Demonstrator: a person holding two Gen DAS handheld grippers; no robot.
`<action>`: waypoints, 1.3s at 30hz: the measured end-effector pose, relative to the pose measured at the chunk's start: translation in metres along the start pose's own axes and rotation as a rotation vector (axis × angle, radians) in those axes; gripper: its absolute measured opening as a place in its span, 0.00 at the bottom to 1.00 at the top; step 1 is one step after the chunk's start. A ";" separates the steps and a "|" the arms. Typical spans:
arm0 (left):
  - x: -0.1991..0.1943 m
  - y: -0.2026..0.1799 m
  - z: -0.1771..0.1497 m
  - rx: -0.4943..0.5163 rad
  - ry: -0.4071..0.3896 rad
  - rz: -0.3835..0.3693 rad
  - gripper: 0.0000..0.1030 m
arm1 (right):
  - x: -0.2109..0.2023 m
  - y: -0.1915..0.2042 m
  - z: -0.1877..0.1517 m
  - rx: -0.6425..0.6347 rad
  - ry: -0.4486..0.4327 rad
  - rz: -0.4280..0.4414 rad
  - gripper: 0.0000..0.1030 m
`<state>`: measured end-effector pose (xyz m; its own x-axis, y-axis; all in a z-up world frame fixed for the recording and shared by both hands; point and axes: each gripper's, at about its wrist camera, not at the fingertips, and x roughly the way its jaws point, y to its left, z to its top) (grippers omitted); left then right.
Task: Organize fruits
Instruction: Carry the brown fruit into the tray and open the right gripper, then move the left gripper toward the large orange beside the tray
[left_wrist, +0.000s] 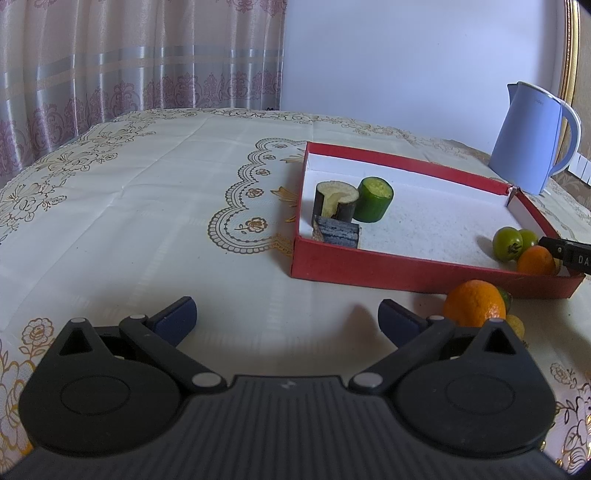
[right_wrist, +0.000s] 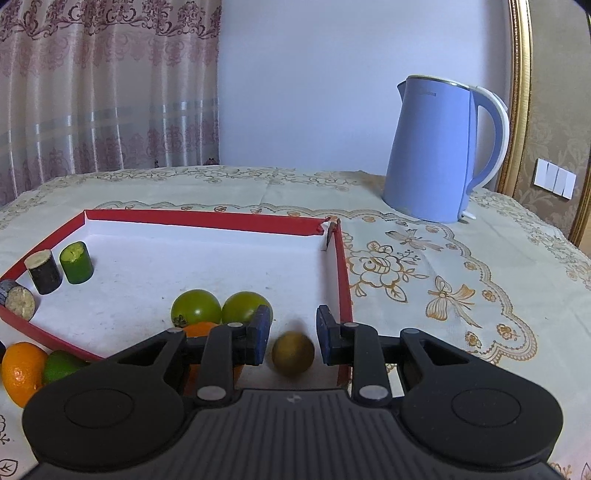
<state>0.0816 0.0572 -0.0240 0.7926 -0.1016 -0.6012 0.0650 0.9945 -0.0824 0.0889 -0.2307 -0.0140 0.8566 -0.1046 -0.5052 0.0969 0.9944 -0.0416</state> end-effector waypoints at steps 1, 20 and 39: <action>0.000 0.000 0.000 0.000 0.000 0.000 1.00 | 0.000 0.000 0.000 0.002 0.000 0.000 0.28; 0.000 0.000 0.000 -0.004 -0.002 -0.003 1.00 | -0.071 0.002 -0.038 -0.060 -0.011 0.058 0.80; -0.021 0.003 -0.007 -0.033 -0.076 -0.122 1.00 | -0.040 -0.007 -0.045 0.030 0.140 0.075 0.96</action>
<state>0.0611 0.0617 -0.0174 0.8237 -0.2183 -0.5233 0.1446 0.9733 -0.1783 0.0316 -0.2326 -0.0326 0.7835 -0.0253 -0.6209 0.0526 0.9983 0.0257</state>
